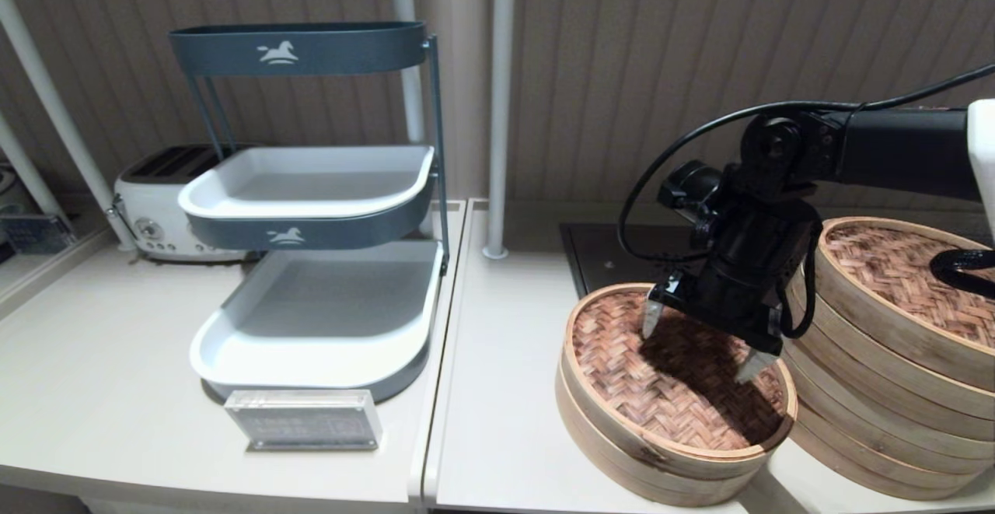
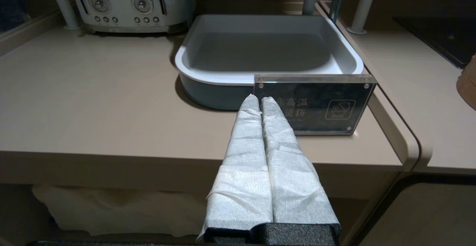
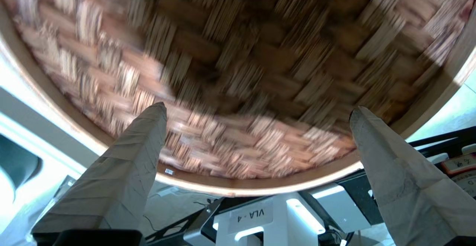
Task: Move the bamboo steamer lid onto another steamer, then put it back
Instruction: Pick up the steamer
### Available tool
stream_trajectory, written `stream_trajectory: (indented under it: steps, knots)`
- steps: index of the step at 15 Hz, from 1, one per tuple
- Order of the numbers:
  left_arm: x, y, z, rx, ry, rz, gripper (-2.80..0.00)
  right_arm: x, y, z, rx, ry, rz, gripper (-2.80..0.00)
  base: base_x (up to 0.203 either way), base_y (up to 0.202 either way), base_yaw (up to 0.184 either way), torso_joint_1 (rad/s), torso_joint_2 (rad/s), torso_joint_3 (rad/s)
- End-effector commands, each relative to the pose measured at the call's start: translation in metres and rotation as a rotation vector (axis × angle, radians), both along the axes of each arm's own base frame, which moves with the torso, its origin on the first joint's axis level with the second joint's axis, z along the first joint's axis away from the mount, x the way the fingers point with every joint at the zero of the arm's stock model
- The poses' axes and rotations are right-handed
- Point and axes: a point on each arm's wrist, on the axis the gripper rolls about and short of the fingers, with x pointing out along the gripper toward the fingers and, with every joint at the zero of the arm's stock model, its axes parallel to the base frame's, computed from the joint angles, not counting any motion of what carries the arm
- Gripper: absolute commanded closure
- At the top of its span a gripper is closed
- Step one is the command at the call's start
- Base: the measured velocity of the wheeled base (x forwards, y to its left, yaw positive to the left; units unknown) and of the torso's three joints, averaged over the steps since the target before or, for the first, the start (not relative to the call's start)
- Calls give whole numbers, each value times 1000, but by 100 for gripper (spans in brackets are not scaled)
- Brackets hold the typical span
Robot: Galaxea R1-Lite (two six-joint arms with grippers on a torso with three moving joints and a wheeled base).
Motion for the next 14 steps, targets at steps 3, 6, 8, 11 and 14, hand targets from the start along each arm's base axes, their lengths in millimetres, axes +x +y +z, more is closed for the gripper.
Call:
stream_trajectory:
  steps: [3,6,8,11,14]
  knots:
    - [2,0,-8,0,27,0,0,15,-6,-21,-10,40,-30,-280,0,0,0,0,0,0]
    - [2,0,-8,0,27,0,0,18,-4,-24,-10,36,-19,-280,0,0,0,0,0,0]
    - [2,0,-8,0,27,0,0,18,-5,-24,-10,35,-19,-280,0,0,0,0,0,0]
    - [2,0,-8,0,27,0,0,16,-4,-20,-8,25,-15,0,0,0,0,0,0,0]
    - [2,0,-8,0,26,0,0,17,-3,-20,-5,18,-13,0,0,0,0,0,0,0]
